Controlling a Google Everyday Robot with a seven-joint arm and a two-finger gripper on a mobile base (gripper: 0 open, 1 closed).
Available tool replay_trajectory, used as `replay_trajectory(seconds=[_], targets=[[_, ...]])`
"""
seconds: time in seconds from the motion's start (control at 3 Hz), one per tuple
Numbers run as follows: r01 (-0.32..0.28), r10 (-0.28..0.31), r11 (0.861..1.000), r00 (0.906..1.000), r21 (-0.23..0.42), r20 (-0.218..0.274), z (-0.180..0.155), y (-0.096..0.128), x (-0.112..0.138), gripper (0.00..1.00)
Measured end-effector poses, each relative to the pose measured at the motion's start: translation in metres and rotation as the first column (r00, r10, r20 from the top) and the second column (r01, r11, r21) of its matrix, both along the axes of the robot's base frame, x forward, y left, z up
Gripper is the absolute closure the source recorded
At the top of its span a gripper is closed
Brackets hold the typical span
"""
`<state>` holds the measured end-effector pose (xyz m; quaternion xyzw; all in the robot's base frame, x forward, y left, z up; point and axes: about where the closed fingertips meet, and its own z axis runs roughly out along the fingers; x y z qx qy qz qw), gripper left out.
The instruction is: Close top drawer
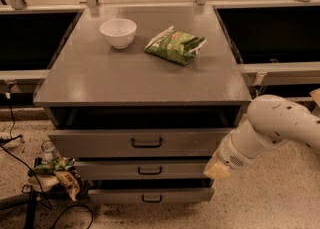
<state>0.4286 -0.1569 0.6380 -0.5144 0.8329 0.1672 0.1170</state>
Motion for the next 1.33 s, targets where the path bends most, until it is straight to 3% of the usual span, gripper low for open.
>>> replay_trajectory(seconds=[0.33, 1.0, 1.33], targets=[[0.029, -0.028, 0.999, 0.9989, -0.020, 0.037, 0.011, -0.005, 0.020, 1.00], [0.065, -0.062, 0.997, 0.9961, -0.043, 0.063, 0.013, -0.008, 0.037, 0.98], [0.065, -0.062, 0.997, 0.9961, -0.043, 0.063, 0.013, -0.008, 0.037, 0.75]])
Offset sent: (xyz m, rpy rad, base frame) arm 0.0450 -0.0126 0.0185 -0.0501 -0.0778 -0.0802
